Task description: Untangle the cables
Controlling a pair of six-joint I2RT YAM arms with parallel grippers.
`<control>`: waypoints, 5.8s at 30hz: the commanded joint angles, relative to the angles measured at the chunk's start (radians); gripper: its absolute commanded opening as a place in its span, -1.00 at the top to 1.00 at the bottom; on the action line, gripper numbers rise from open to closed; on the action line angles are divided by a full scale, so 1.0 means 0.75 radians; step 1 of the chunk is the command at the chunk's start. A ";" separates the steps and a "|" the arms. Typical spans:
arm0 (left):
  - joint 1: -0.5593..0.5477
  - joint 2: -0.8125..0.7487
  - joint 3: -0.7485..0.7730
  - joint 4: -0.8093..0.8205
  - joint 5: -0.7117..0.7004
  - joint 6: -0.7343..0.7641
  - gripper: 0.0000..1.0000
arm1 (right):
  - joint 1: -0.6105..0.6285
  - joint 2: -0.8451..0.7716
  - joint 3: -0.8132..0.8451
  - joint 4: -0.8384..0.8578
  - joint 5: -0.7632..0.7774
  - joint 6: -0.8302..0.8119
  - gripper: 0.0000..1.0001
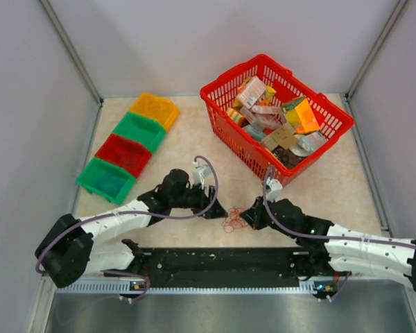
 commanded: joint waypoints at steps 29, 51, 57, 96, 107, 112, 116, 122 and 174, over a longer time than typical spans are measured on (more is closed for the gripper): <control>-0.268 -0.377 0.408 -0.574 -0.932 0.386 1.00 | -0.023 -0.329 -0.043 -0.358 0.259 0.007 1.00; -0.272 0.396 0.218 -0.206 -0.341 -0.064 -0.26 | -0.023 -0.053 -0.068 -0.002 -0.060 0.001 -0.22; -0.273 0.437 0.282 -0.205 -0.415 -0.054 -0.37 | -0.023 0.033 -0.057 0.014 -0.058 0.021 -0.16; -0.275 -0.391 0.858 -0.661 -1.259 0.606 1.00 | -0.023 0.270 -0.074 0.076 0.012 0.083 1.00; -0.275 -0.681 0.971 -0.504 -1.889 1.038 1.00 | -0.023 0.019 -0.125 -0.135 0.271 0.187 1.00; -0.275 -0.771 0.934 -0.337 -2.063 1.181 1.00 | -0.021 -0.227 -0.166 -0.349 0.423 0.271 1.00; -0.275 -0.826 0.895 -0.356 -1.970 1.082 1.00 | -0.023 -0.437 -0.211 -0.348 0.364 0.173 1.00; -0.275 -0.733 0.971 -0.563 -1.720 0.850 1.00 | -0.023 -0.528 -0.219 -0.150 0.066 -0.097 0.53; -0.275 -0.499 1.094 -0.678 -0.769 0.378 1.00 | 0.012 0.816 0.499 0.898 -0.141 -0.412 -0.28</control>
